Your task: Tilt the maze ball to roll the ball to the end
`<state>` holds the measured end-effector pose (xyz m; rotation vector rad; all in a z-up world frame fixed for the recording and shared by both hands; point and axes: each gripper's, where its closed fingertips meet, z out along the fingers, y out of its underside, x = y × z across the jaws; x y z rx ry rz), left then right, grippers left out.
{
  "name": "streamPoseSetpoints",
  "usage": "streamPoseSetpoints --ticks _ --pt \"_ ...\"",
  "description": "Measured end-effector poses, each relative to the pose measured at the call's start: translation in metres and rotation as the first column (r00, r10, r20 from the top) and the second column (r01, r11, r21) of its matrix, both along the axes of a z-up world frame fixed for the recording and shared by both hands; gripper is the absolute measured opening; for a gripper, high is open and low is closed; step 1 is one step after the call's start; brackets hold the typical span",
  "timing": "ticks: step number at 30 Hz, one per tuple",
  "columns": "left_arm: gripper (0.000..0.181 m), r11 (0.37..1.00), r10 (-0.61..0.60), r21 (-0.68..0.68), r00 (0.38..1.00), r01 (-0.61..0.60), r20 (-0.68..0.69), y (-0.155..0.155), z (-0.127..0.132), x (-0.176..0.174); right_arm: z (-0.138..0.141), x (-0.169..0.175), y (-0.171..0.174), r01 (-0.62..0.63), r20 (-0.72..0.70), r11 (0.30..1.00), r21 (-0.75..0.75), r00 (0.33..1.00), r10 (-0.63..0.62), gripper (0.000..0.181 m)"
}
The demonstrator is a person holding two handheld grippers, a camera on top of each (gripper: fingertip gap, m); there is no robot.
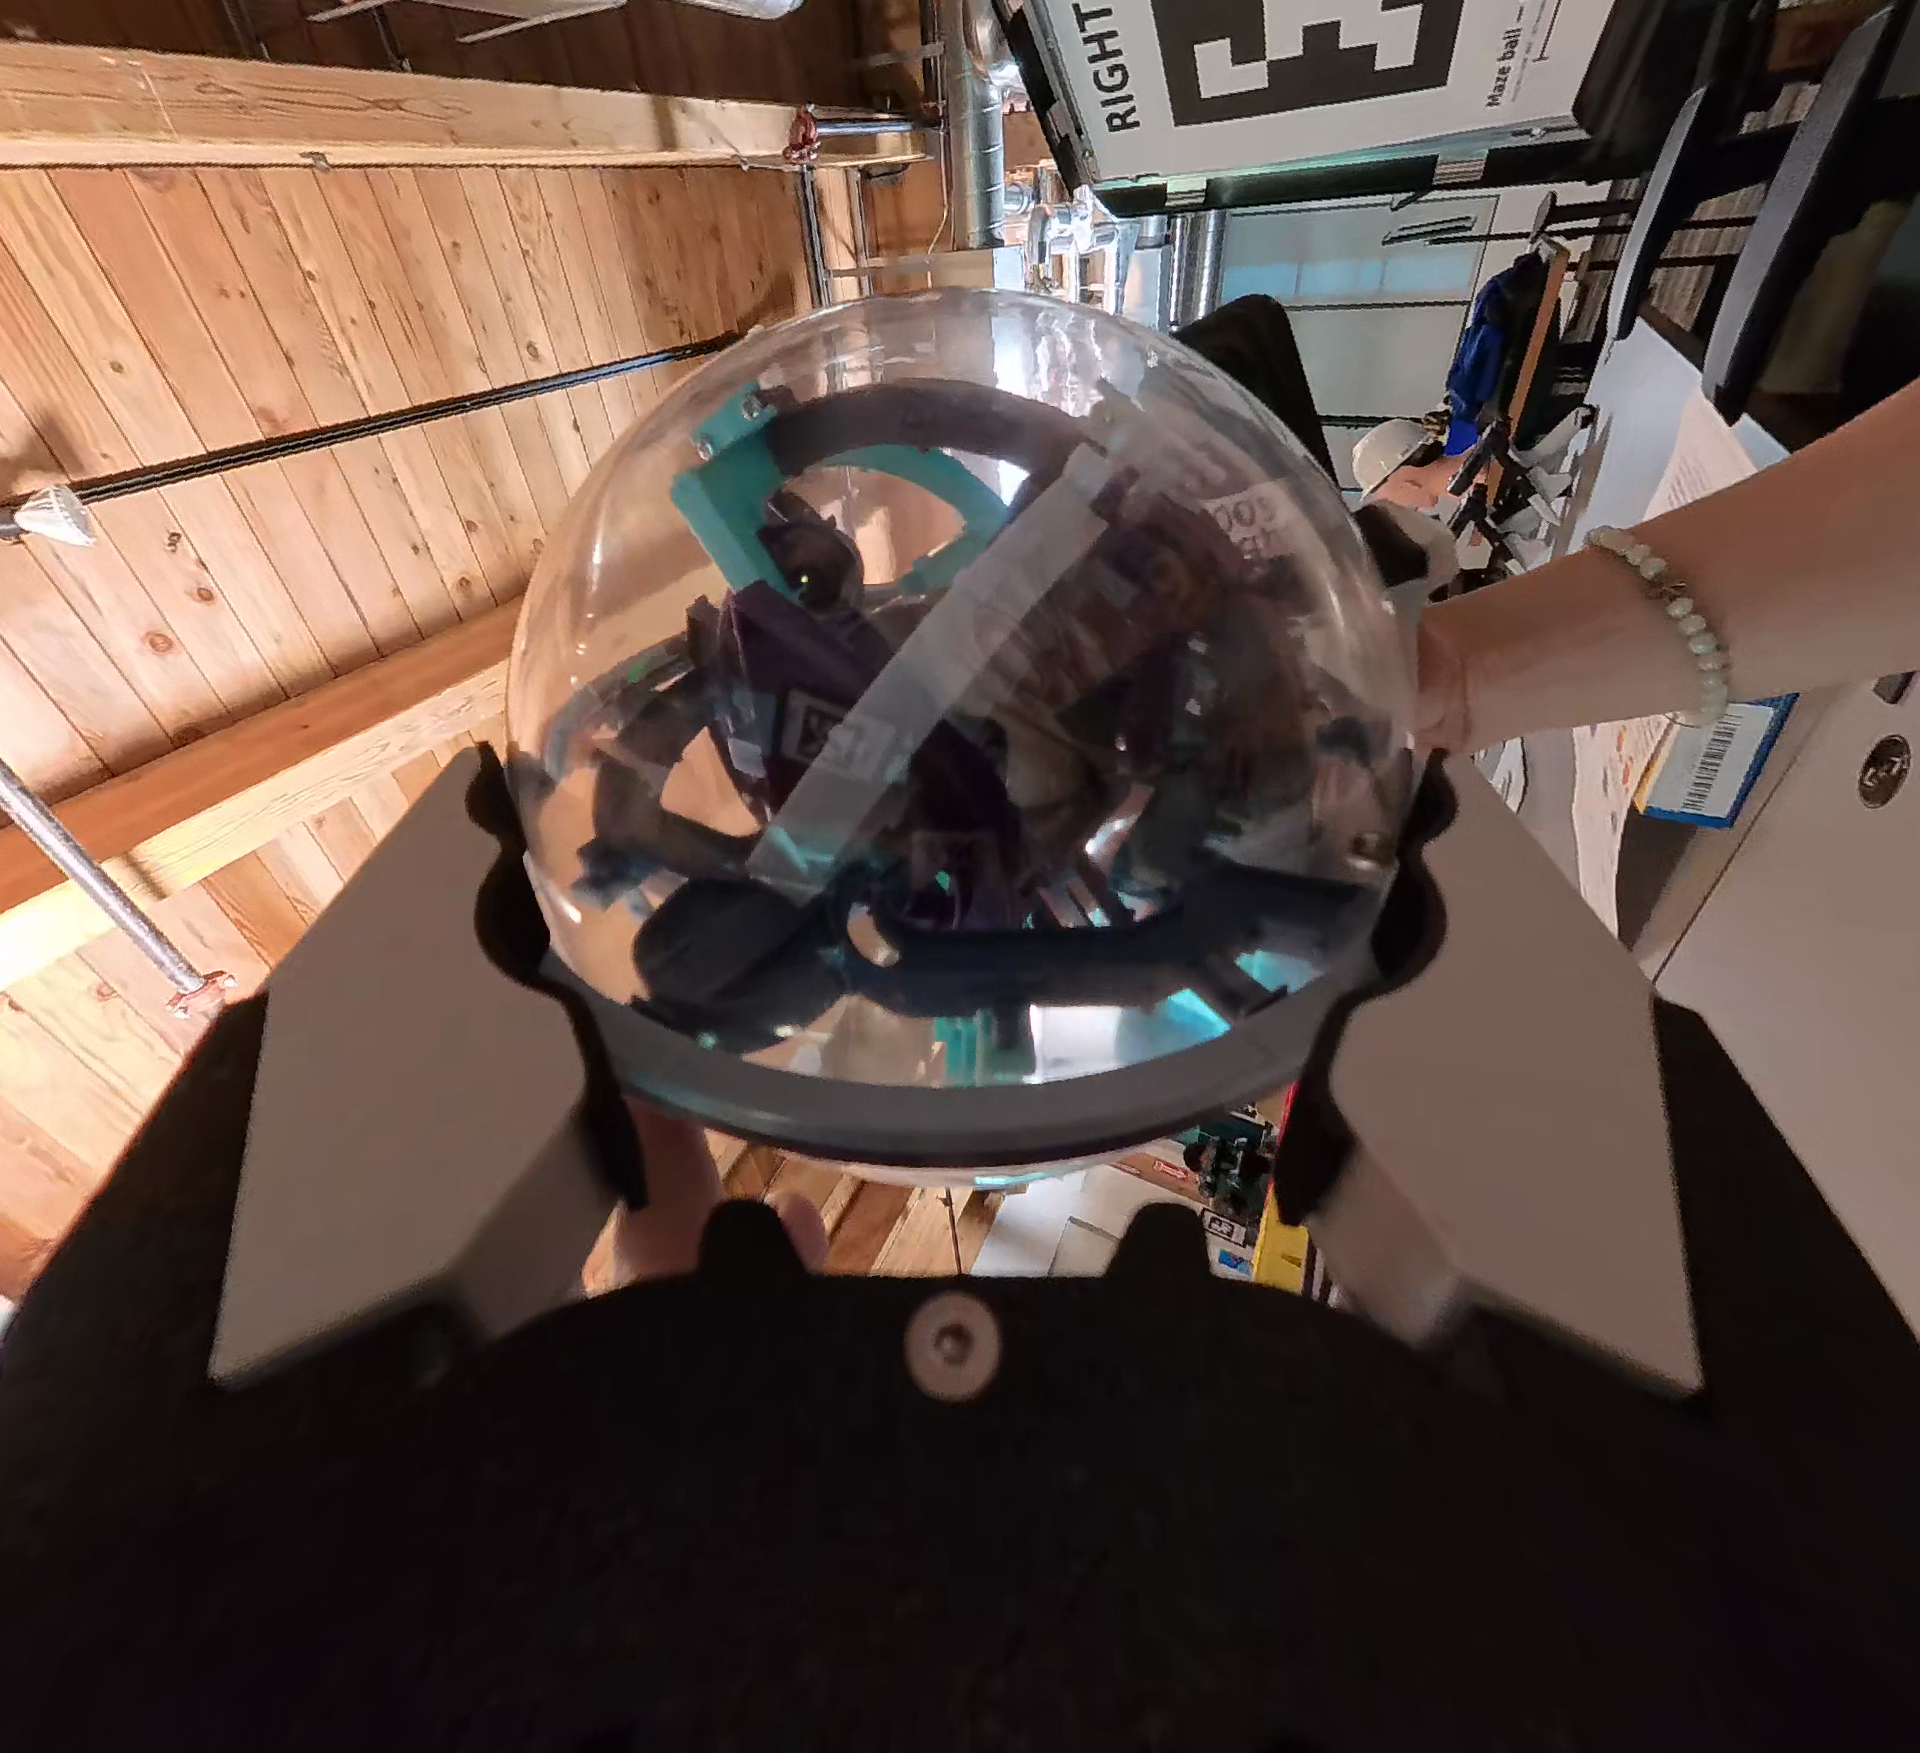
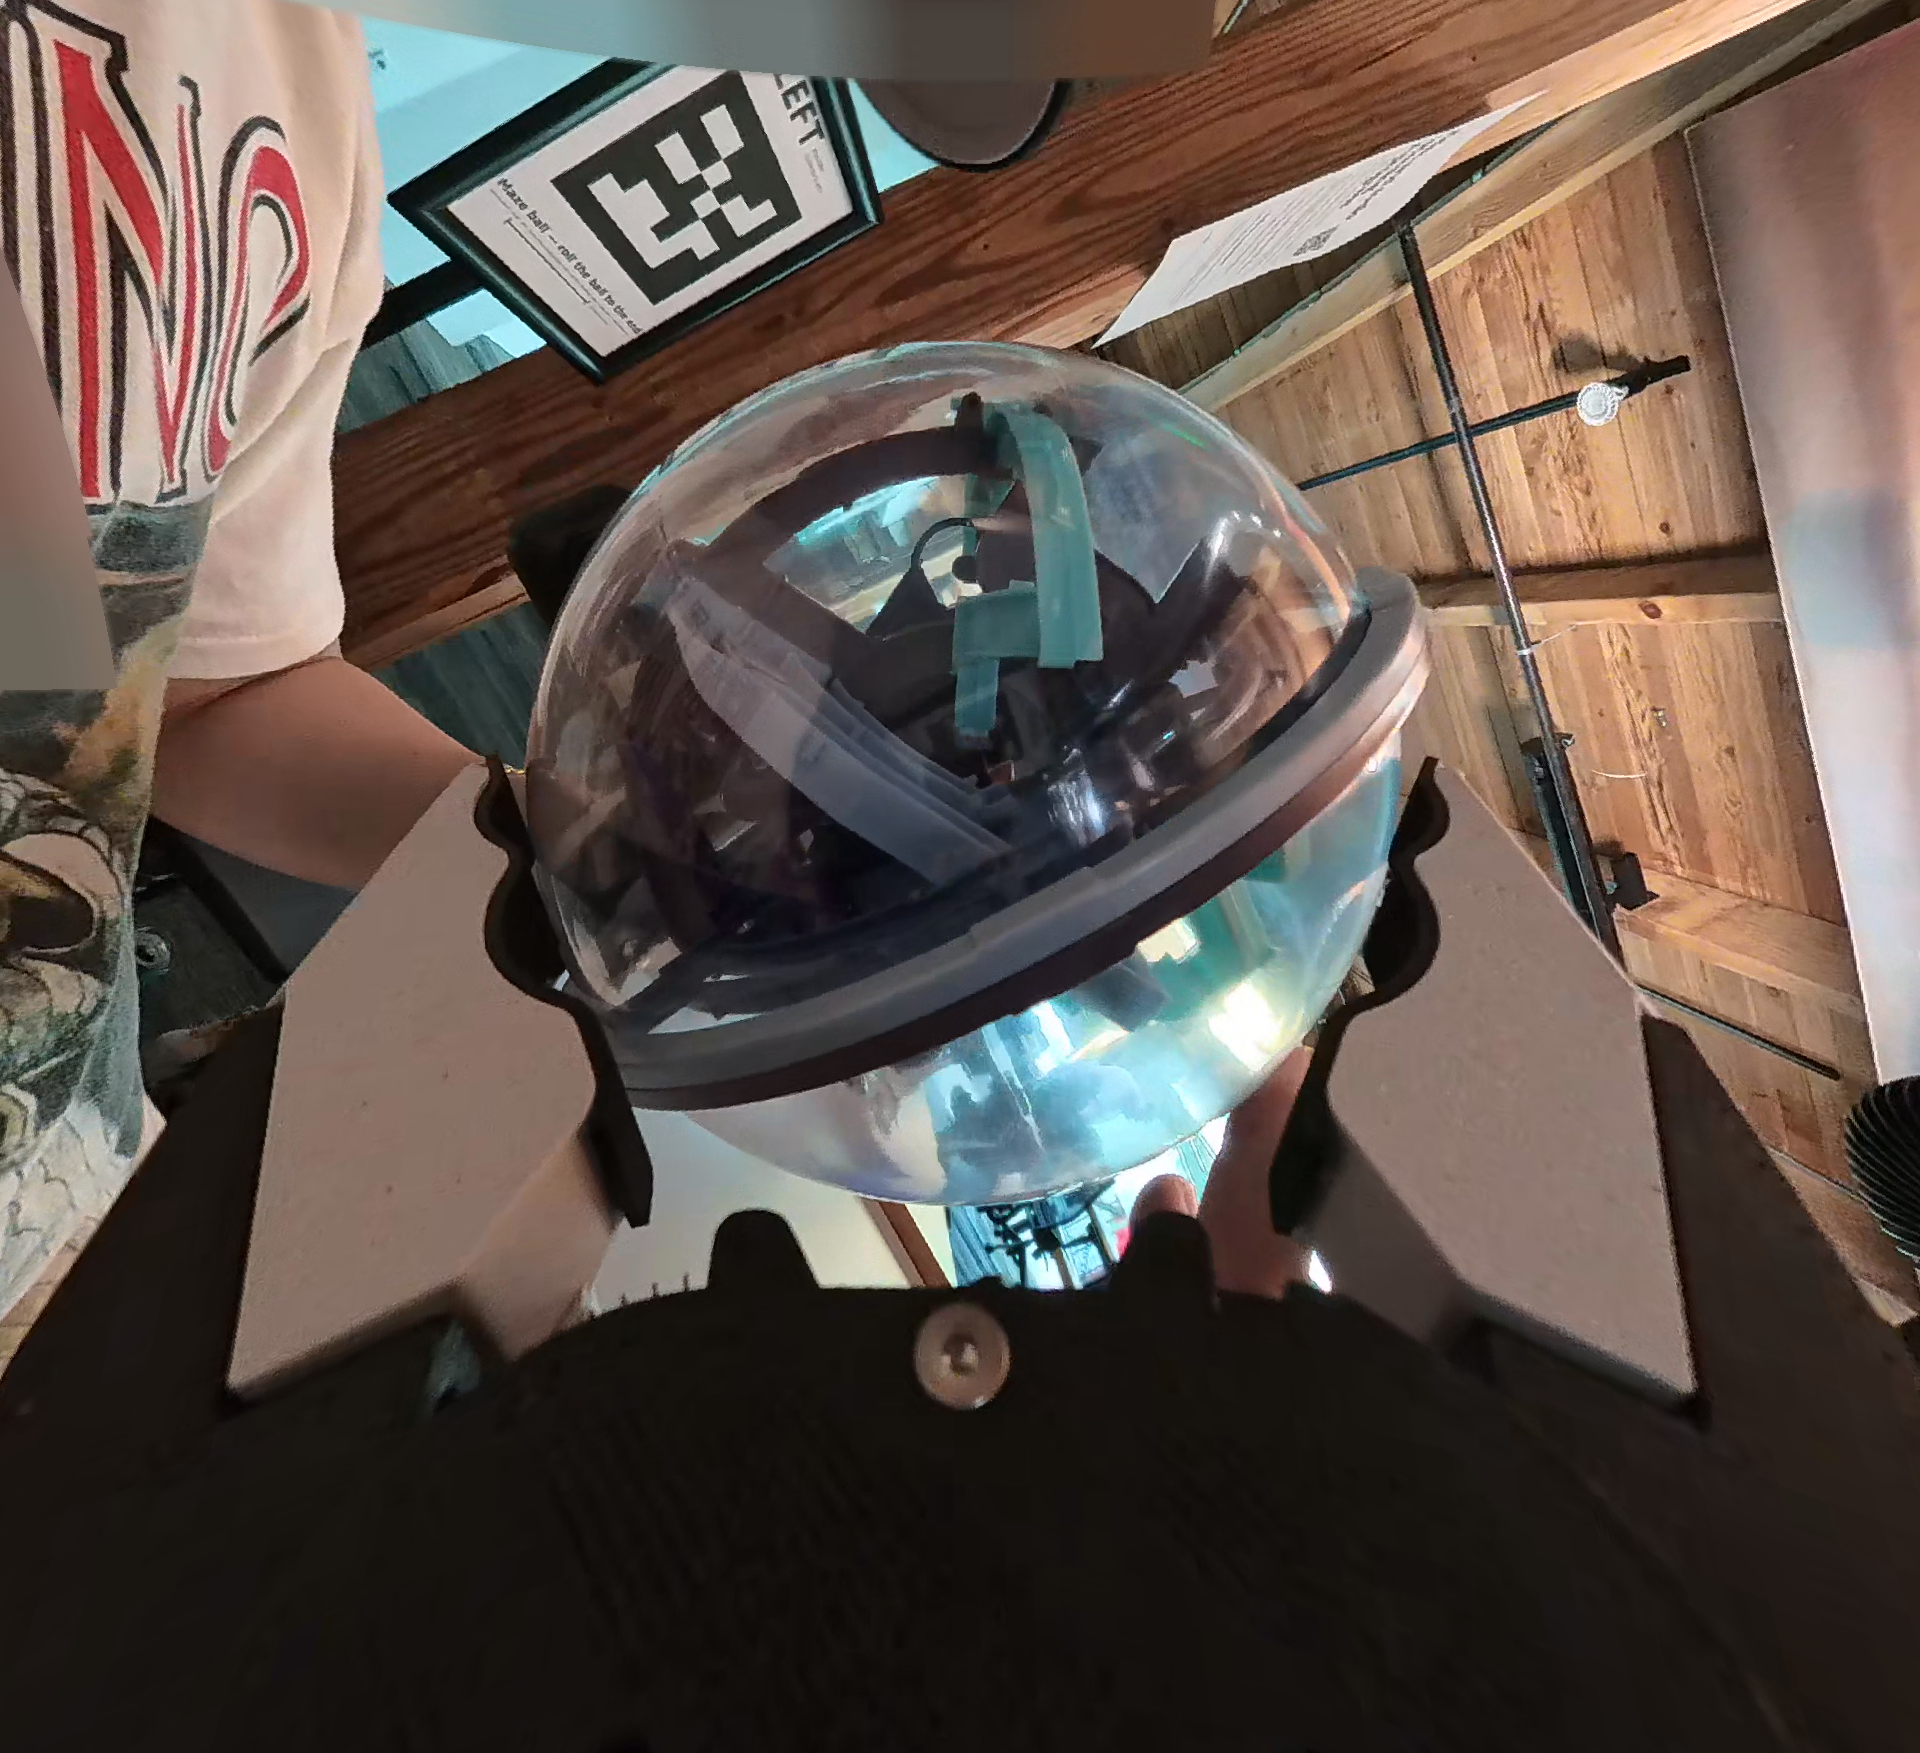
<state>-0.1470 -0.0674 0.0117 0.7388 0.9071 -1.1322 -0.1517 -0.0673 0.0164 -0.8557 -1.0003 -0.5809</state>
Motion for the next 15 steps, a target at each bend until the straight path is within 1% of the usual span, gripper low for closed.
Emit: streamPoseSetpoints --ticks 8,11,15 --pt "0.157 1.0 0.003 0.007 0.999 -0.003 0.044 -0.002 0.002 -0.009 0.002 -0.009 -0.002 -0.011 0.024 1.0 0.009 1.0 0.011 0.157" --pt "0.157 1.0 0.019 0.014 0.999 -0.02 0.046 -0.005 0.002 -0.008 0.001 -0.005 -0.005 -0.029 0.01 1.0 -0.001 1.0 0.029 0.157" --pt "0.157 1.0 0.026 0.007 0.999 -0.026 0.033 -0.004 0.0 0.0 -0.001 0.004 -0.003 -0.023 -0.006 1.0 -0.015 1.0 0.023 0.157"
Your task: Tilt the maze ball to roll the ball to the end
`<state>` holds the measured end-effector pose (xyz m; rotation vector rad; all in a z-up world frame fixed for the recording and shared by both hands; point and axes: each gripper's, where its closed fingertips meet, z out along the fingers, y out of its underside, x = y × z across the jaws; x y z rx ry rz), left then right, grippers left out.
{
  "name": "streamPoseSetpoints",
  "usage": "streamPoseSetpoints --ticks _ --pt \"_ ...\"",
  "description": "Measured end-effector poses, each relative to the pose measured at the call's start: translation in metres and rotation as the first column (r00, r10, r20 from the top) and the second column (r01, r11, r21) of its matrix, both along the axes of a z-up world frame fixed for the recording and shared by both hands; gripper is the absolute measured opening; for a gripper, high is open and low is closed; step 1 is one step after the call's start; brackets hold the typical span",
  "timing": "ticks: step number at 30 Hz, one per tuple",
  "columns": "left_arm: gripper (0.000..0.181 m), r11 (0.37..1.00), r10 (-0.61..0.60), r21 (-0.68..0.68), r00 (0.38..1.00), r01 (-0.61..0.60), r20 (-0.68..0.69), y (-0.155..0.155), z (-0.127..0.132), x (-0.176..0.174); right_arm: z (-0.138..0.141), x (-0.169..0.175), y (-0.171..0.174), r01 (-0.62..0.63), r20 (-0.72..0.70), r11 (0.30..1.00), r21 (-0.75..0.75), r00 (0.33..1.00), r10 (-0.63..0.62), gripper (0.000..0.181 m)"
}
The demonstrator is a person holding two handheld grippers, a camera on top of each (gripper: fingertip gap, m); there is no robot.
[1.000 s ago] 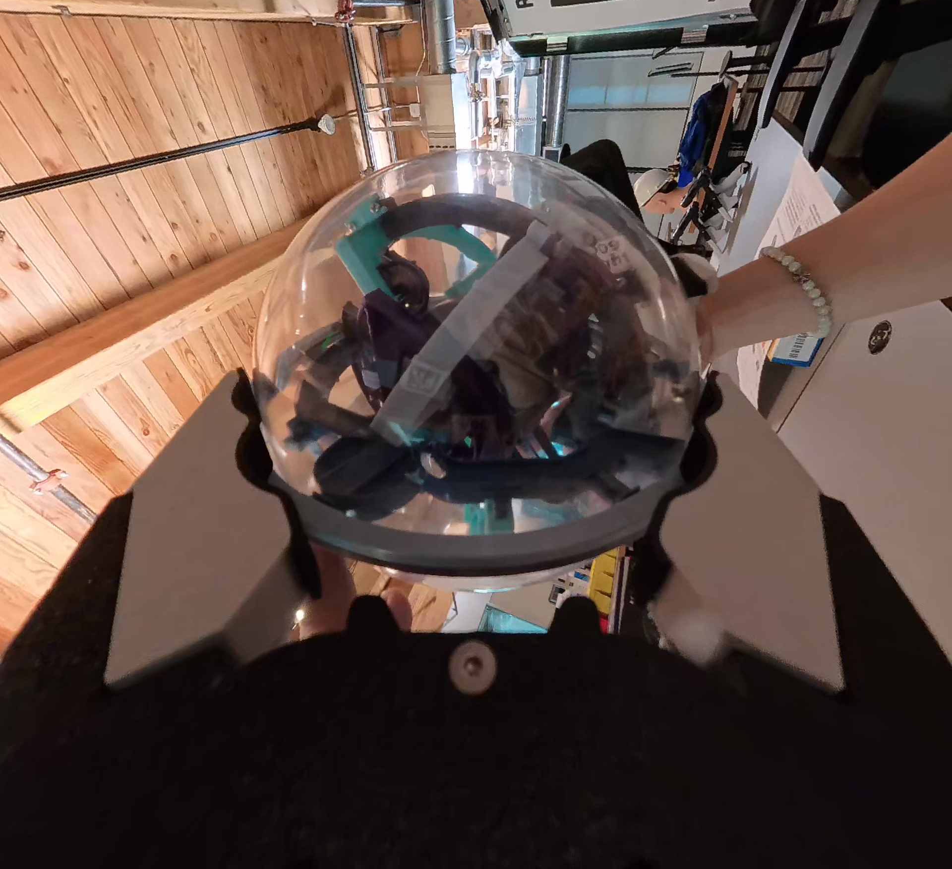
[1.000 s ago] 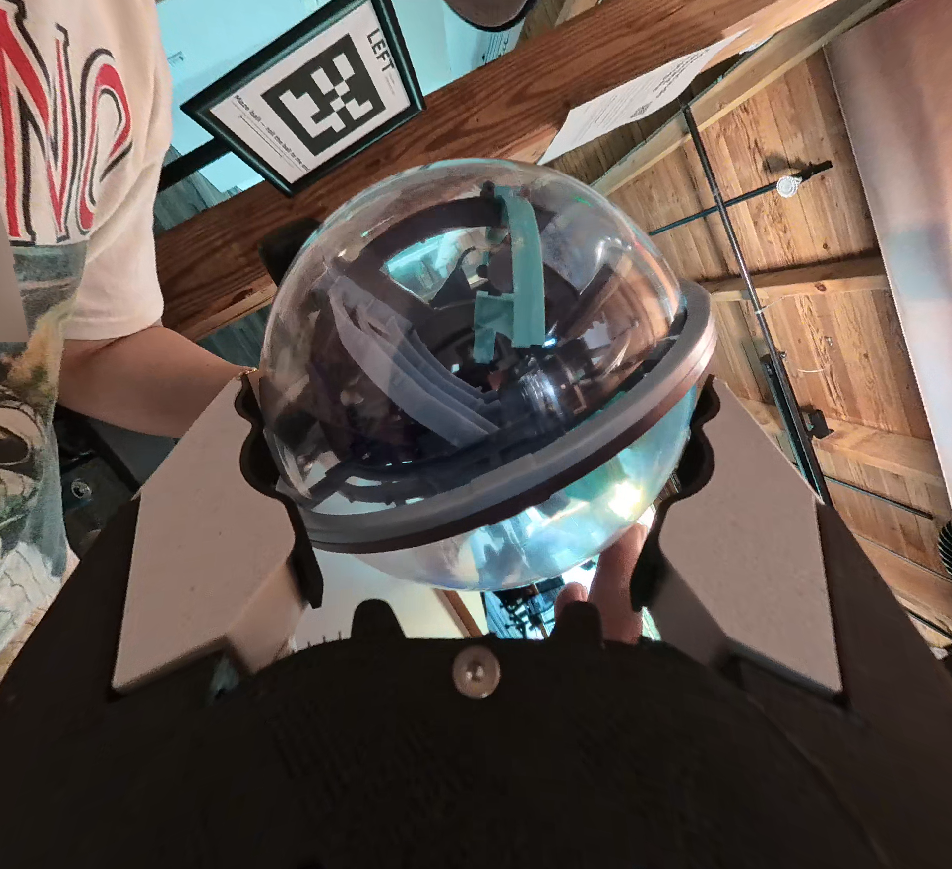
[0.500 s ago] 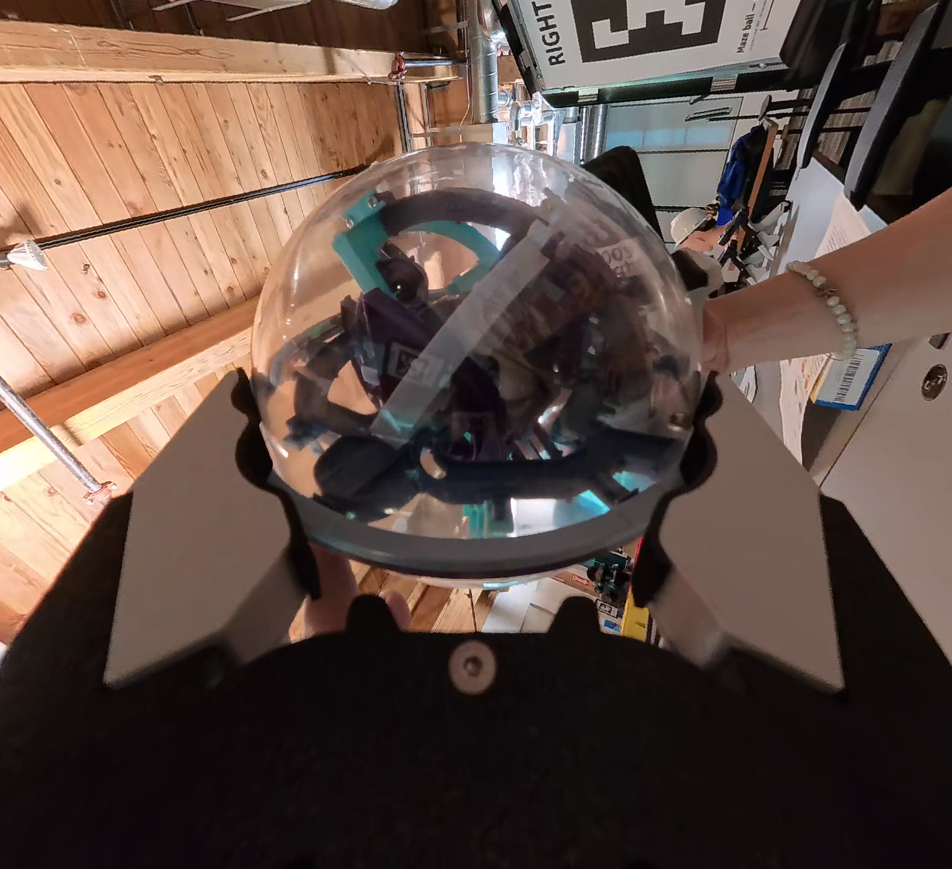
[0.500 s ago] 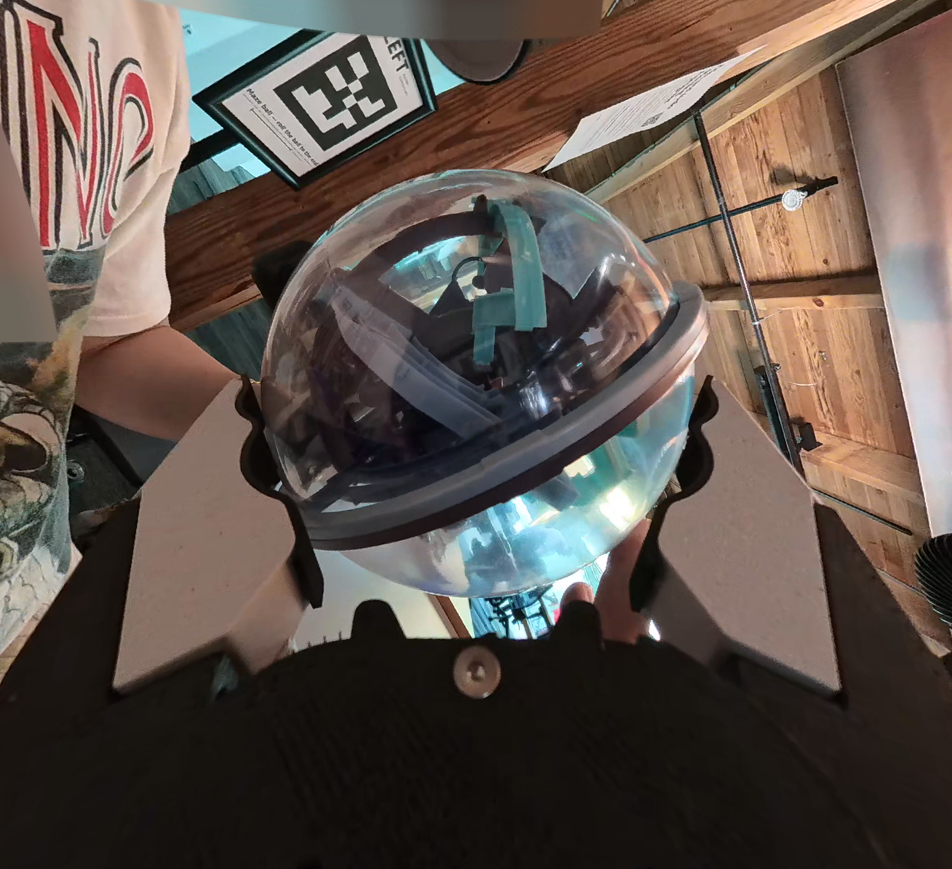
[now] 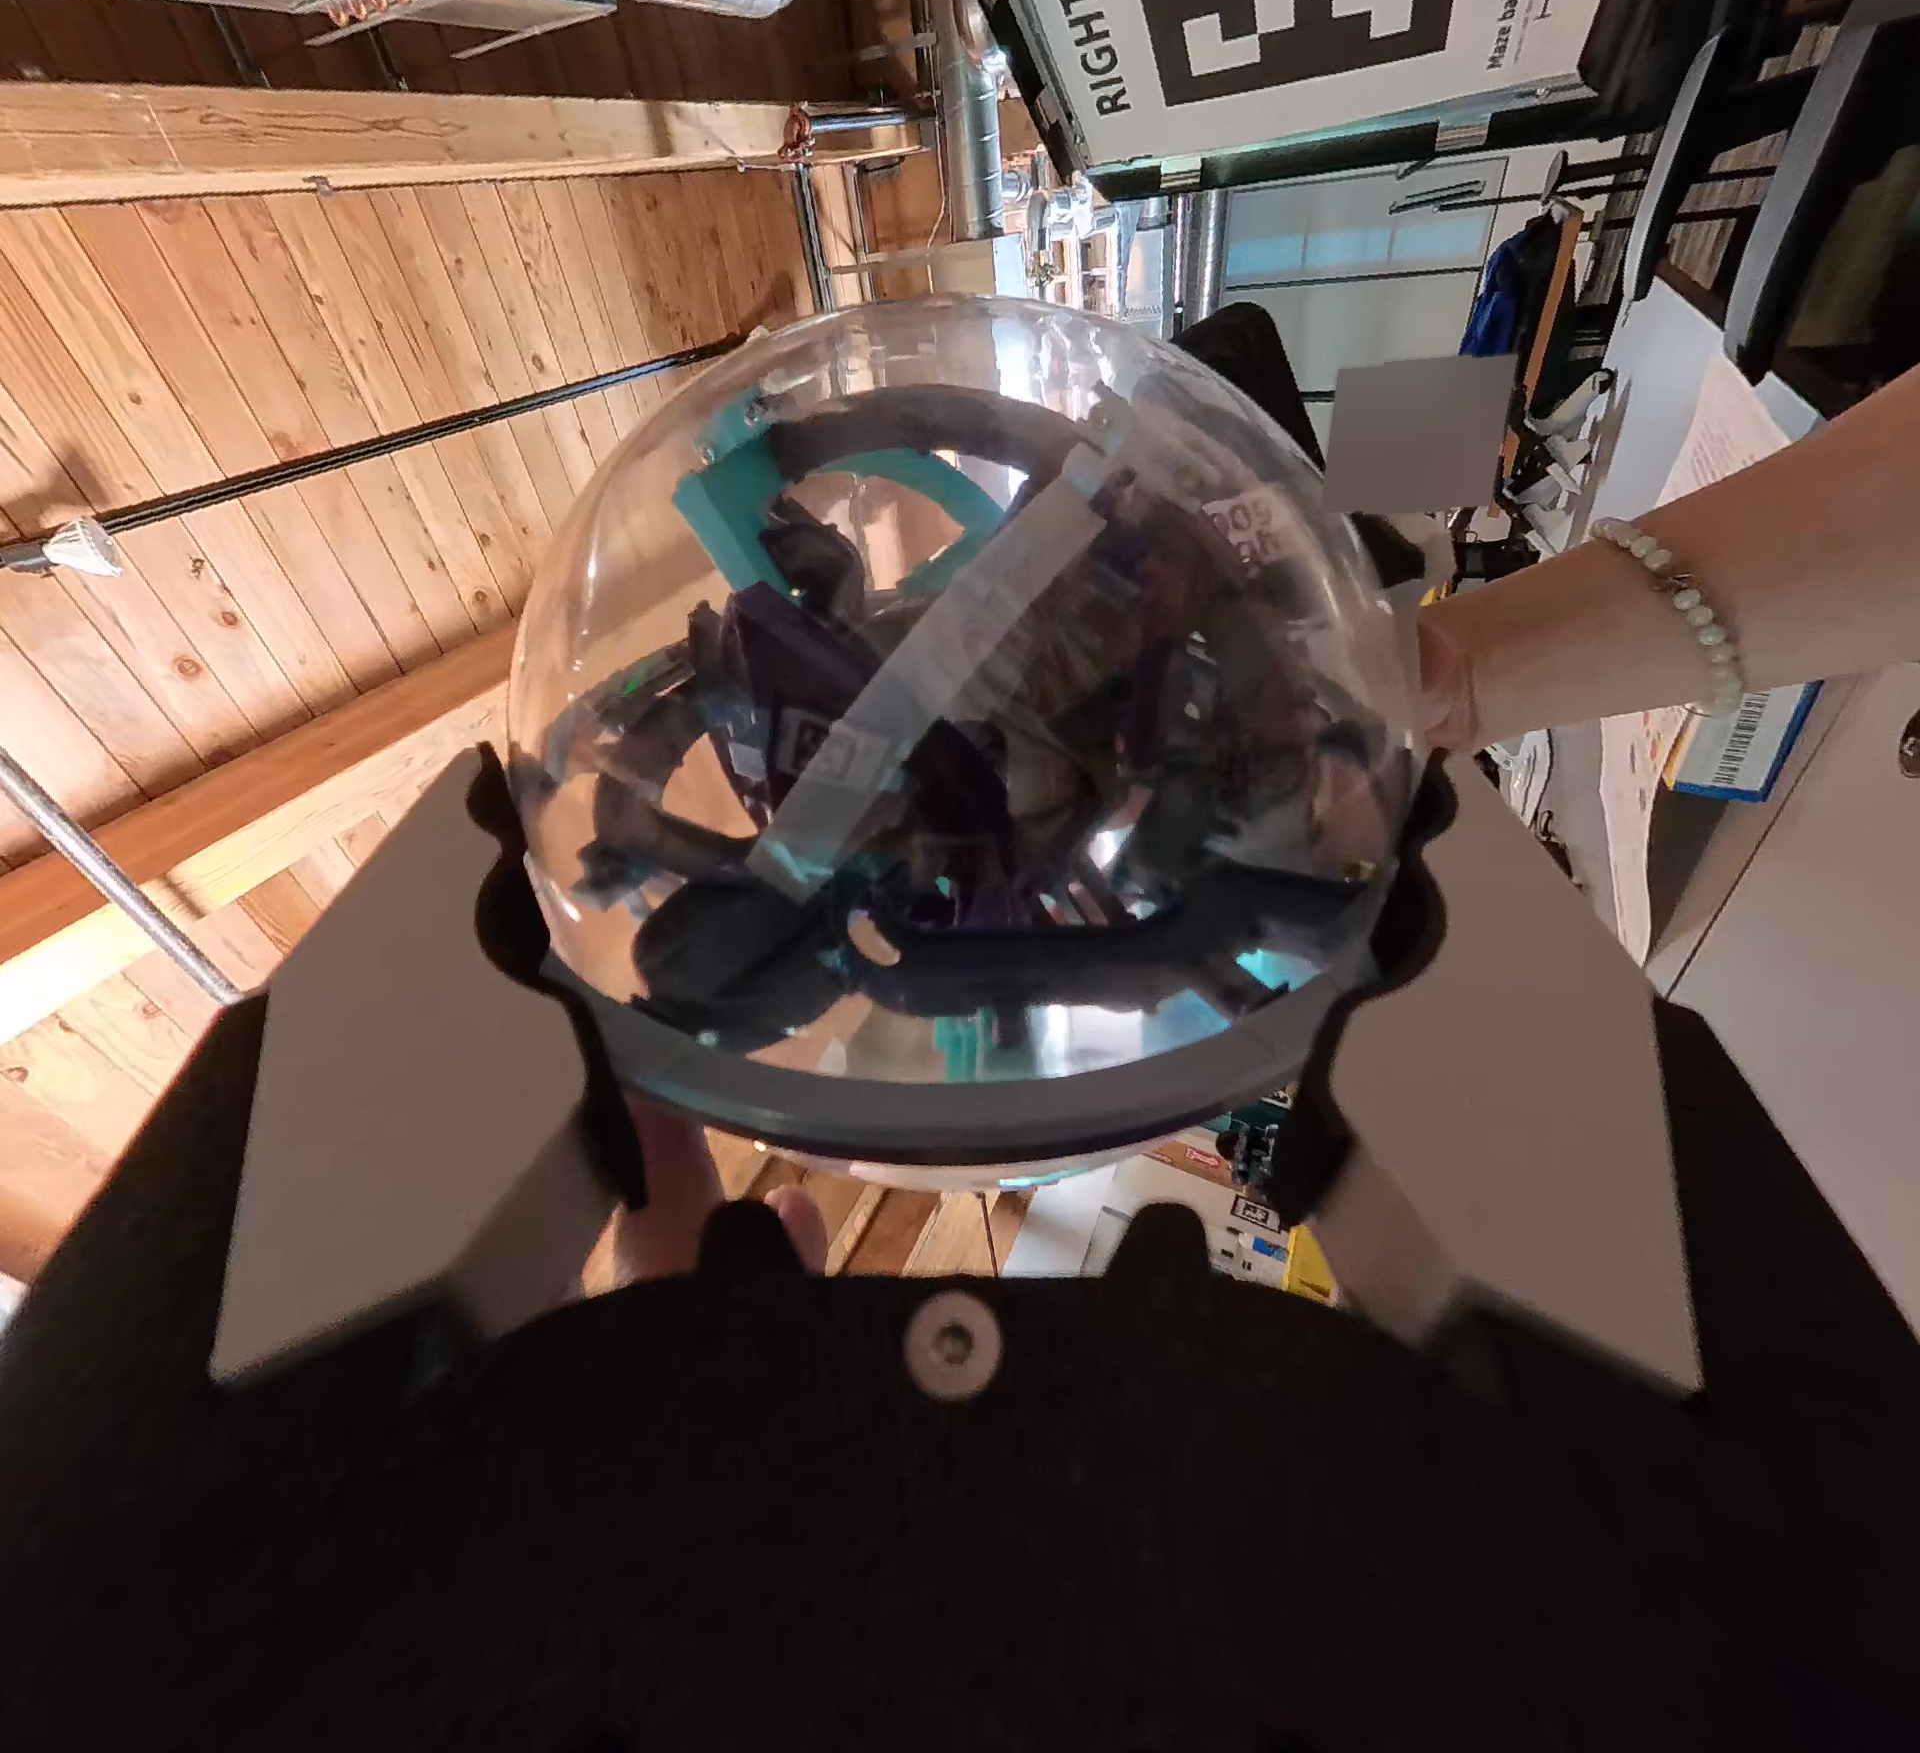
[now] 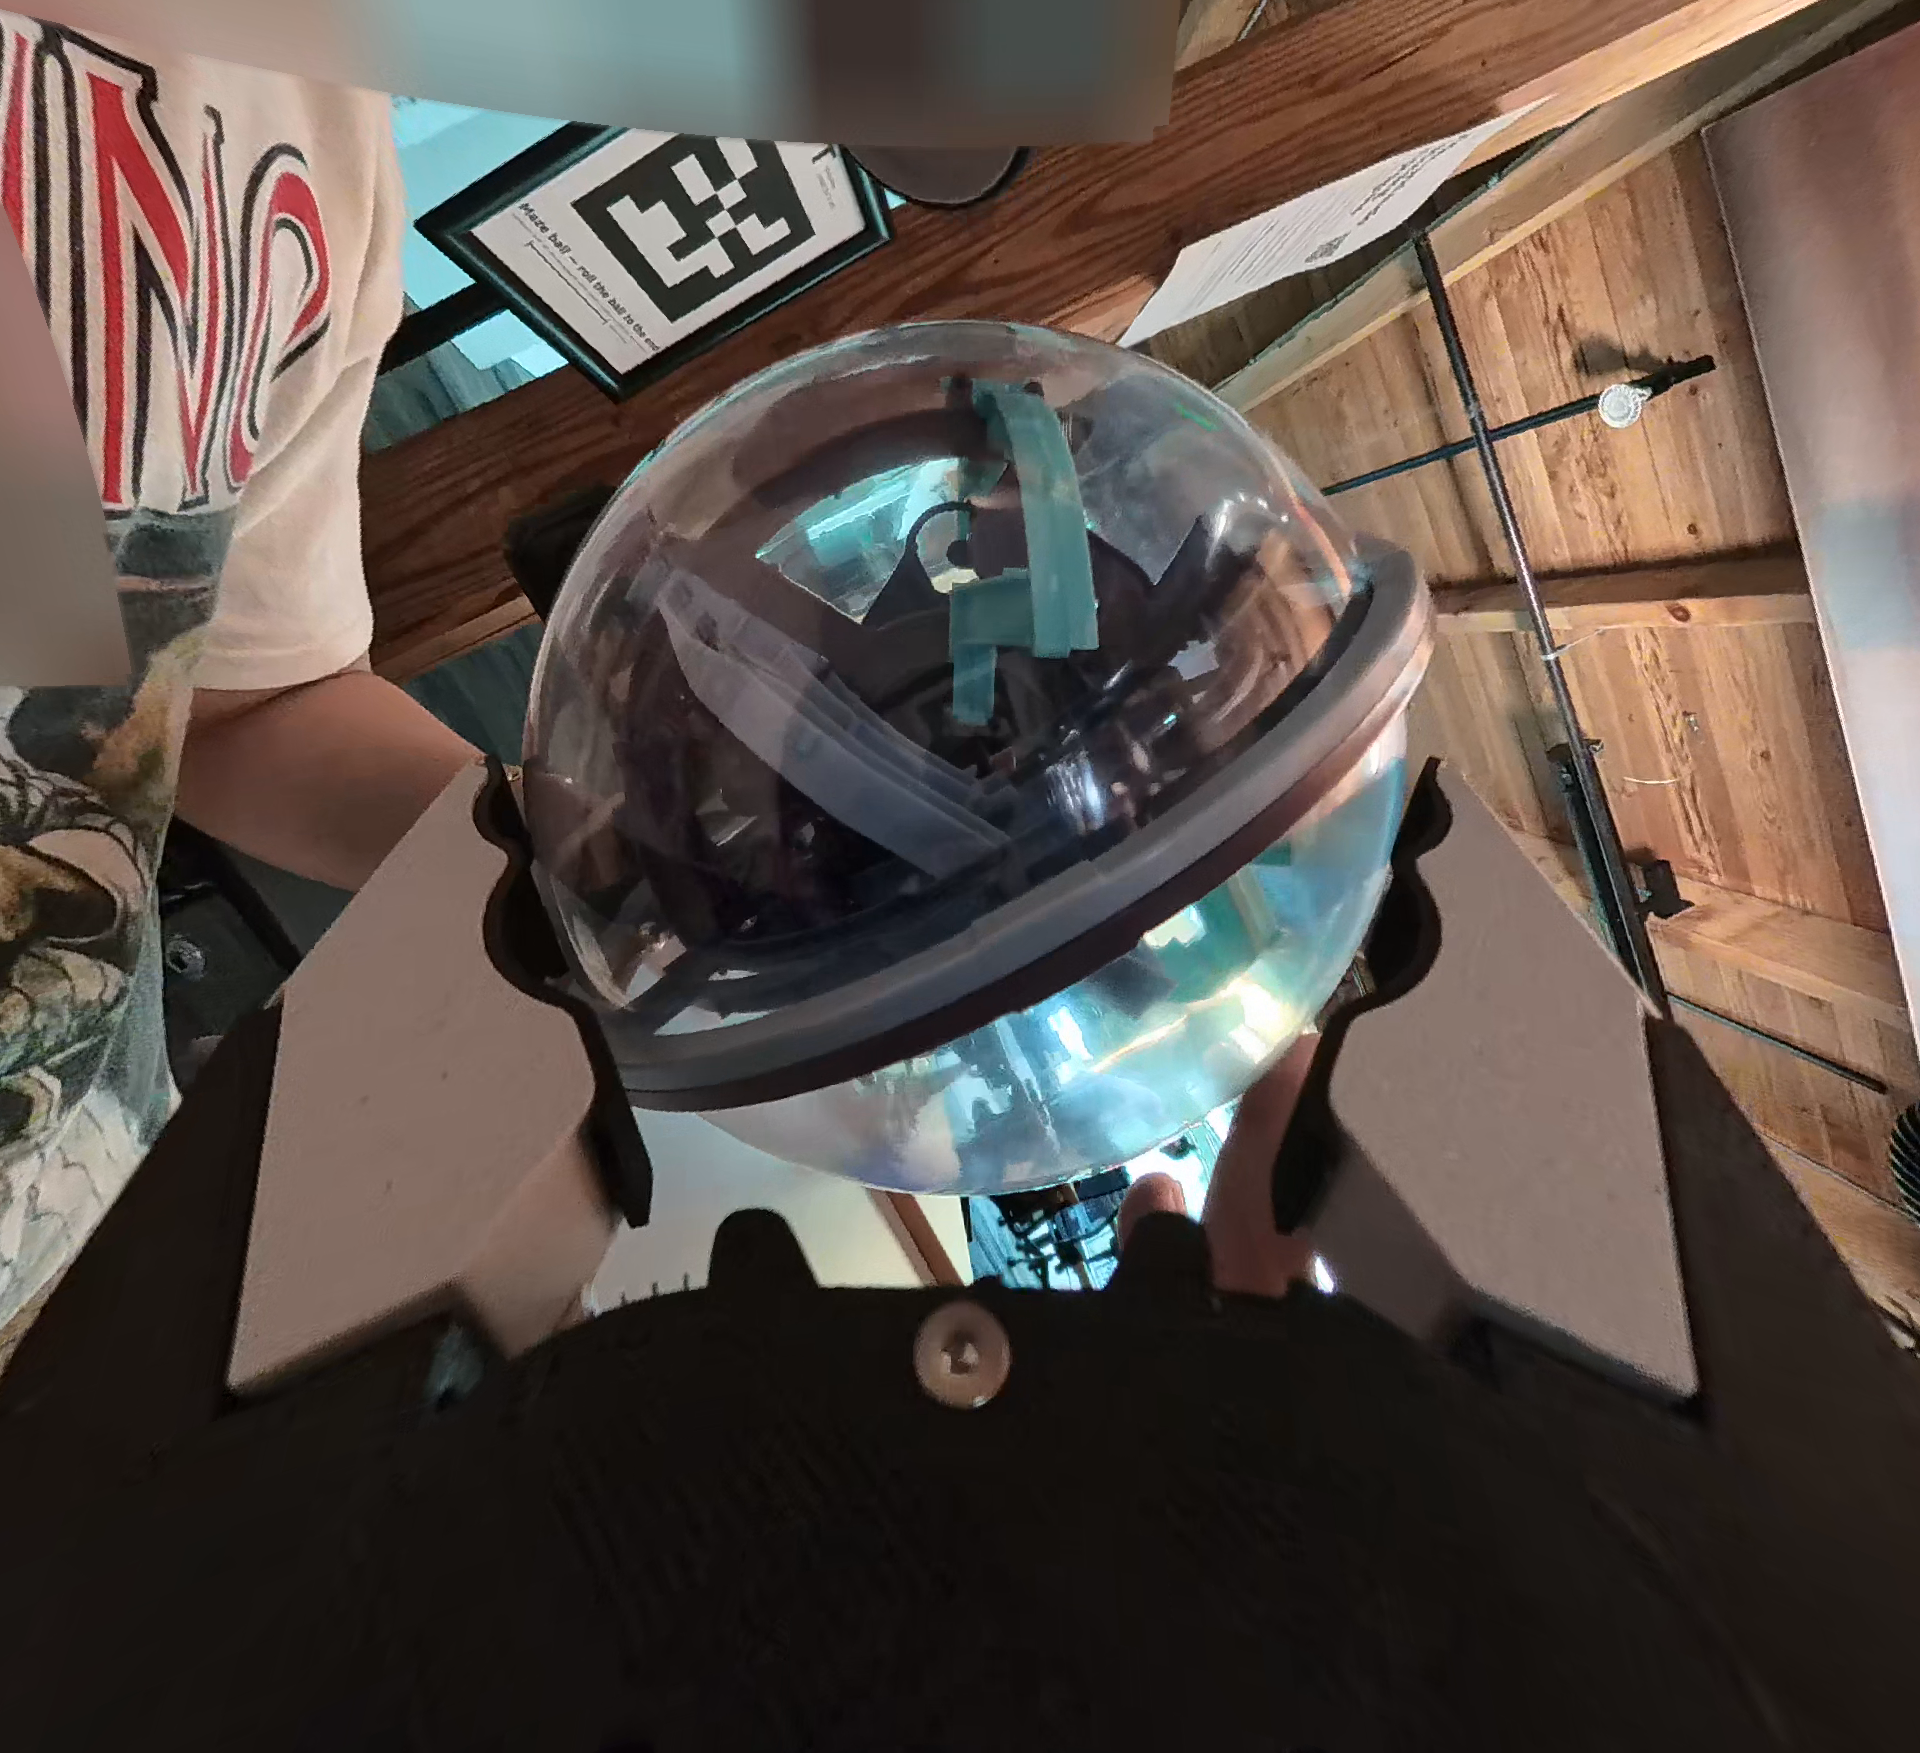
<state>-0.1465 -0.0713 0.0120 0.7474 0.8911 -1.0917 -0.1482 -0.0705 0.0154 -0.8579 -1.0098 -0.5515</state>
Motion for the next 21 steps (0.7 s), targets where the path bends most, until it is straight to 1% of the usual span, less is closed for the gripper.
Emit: streamPoseSetpoints --ticks 9,17,21 --pt "0.157 1.0 0.016 -0.025 0.998 -0.014 0.061 0.001 0.003 -0.002 0.003 -0.001 0.0 -0.037 0.051 0.999 -0.022 0.998 0.039 0.157" --pt "0.157 0.992 0.03 -0.127 0.997 -0.021 0.068 0.019 0.018 0.004 0.019 0.003 0.018 -0.062 0.059 0.992 -0.11 0.996 0.068 0.157" --pt "0.158 0.988 0.042 -0.155 0.997 -0.031 0.07 0.028 0.024 0.005 0.024 0.004 0.027 -0.072 0.059 0.988 -0.136 0.995 0.081 0.157"
